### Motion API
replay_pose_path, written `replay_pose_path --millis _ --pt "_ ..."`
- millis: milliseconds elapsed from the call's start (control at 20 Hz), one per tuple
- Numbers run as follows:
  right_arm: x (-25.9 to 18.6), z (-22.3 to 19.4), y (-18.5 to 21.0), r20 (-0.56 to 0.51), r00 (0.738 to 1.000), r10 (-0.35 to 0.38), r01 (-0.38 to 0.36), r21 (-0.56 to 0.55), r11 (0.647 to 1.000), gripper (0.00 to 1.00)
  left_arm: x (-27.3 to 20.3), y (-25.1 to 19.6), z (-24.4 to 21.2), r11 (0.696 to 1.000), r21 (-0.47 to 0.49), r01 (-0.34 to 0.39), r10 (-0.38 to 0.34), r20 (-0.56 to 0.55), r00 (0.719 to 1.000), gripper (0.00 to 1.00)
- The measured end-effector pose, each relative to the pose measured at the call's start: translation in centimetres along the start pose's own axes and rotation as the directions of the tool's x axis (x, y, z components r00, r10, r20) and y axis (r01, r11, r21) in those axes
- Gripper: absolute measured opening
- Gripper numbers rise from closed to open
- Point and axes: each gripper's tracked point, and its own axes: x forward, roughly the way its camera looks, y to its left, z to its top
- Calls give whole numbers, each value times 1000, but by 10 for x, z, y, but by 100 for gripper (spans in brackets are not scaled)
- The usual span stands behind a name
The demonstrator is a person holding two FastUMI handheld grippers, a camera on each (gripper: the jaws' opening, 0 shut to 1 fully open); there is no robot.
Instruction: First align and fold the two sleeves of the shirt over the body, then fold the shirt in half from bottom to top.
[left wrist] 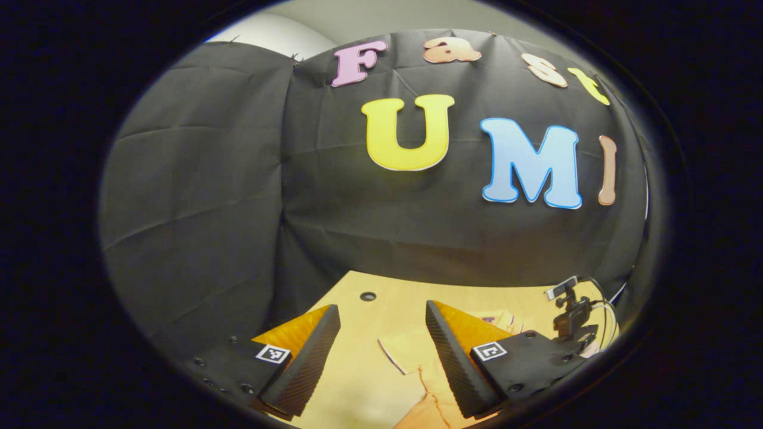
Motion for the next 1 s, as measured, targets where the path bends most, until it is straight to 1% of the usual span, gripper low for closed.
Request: replay_pose_path --millis 50,100,350,550,750,900,1000 --pt "-10 7 -4 26 1000 -6 6 11 1000 31 8 -2 -10 1000 -4 15 -15 -16 1000 95" --pt "-22 14 -7 53 999 -11 10 21 1000 34 18 -5 -18 1000 -6 28 -28 -32 999 95" --pt "-89 36 -17 173 984 -38 30 44 999 33 75 -19 -80 997 2 81 -80 -141 987 96" --pt "-142 43 -13 249 967 -55 29 105 994 33 117 -31 -133 994 -4 108 -106 -237 966 95" --pt "-184 42 -2 297 952 -73 26 158 987 33 146 -41 -178 993 -12 121 -119 -319 940 96" --pt "-211 43 3 330 940 -89 20 208 978 33 161 -42 -216 994 3 113 -103 -381 919 96" --pt "-223 40 0 338 934 -115 37 230 973 33 166 -41 -240 994 8 107 -94 -425 900 96"
